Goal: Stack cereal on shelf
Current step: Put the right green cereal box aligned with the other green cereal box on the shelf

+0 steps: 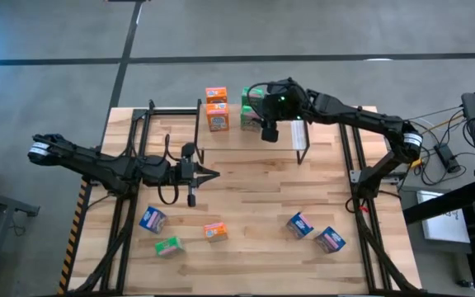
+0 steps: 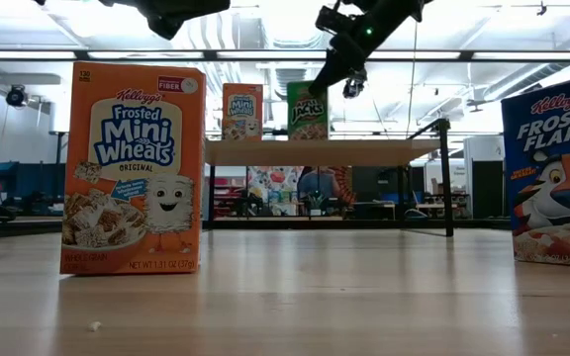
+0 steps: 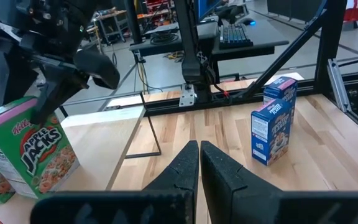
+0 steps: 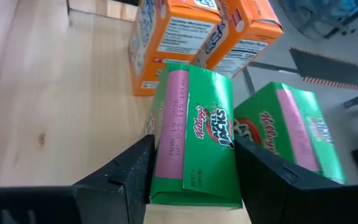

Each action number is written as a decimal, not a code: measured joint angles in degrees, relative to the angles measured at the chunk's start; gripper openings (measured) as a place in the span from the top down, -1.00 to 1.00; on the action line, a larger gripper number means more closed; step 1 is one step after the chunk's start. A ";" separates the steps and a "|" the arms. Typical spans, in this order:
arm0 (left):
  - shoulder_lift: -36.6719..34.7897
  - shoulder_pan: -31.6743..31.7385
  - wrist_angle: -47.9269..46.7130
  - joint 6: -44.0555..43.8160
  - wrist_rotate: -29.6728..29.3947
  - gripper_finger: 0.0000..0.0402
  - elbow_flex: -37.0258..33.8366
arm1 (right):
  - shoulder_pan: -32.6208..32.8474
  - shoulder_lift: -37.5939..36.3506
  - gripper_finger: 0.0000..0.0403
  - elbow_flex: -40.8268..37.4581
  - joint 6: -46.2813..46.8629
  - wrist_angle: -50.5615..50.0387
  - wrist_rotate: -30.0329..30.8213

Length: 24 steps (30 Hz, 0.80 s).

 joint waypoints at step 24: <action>-0.48 -0.20 -0.09 0.39 7.69 1.00 0.02 | -0.01 -1.77 -0.12 2.37 0.20 -1.80 0.44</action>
